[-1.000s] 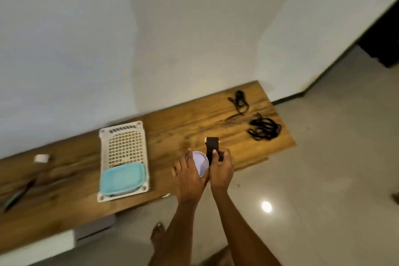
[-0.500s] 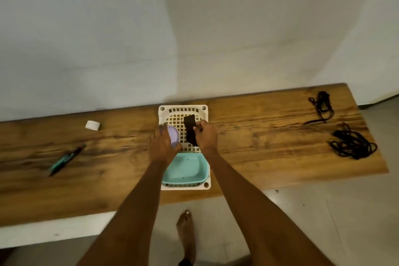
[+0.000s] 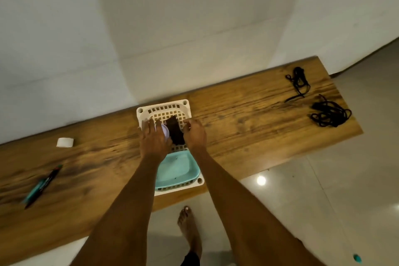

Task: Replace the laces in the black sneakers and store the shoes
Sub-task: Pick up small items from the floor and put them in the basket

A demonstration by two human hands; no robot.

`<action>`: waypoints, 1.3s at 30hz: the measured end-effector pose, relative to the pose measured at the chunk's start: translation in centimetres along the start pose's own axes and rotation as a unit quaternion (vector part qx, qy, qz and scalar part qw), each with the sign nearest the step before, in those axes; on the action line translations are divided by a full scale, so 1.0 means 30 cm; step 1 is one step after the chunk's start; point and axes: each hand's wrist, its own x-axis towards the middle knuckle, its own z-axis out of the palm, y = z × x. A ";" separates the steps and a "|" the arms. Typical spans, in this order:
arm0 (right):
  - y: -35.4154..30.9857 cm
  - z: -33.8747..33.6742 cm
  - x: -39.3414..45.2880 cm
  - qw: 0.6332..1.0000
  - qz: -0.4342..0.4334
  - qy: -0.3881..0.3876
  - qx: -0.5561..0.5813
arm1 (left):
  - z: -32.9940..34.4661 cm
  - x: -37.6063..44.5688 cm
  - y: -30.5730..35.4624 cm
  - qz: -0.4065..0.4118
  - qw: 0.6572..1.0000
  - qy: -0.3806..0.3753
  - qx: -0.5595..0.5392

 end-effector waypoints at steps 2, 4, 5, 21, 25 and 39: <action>0.033 -0.041 -0.042 0.999 -0.015 0.034 0.011 | -0.025 -0.020 0.065 0.018 0.999 0.046 -0.017; 0.096 -0.102 -0.089 0.995 -0.002 0.085 0.048 | -0.027 -0.049 0.180 0.065 0.994 0.085 -0.032; 0.131 -0.128 -0.116 0.991 0.019 0.109 0.073 | -0.021 -0.073 0.239 0.094 0.991 0.085 -0.035; 1.444 -0.765 -0.647 0.749 0.419 0.430 0.280 | 0.616 -0.835 1.570 0.489 0.855 -0.166 0.046; 1.778 -0.871 -0.726 0.665 0.491 0.469 0.312 | 0.820 -1.018 1.813 0.523 0.815 -0.215 0.127; 2.556 -0.850 -0.942 0.376 0.630 0.497 0.463 | 1.467 -1.421 2.238 0.657 0.640 -0.282 0.281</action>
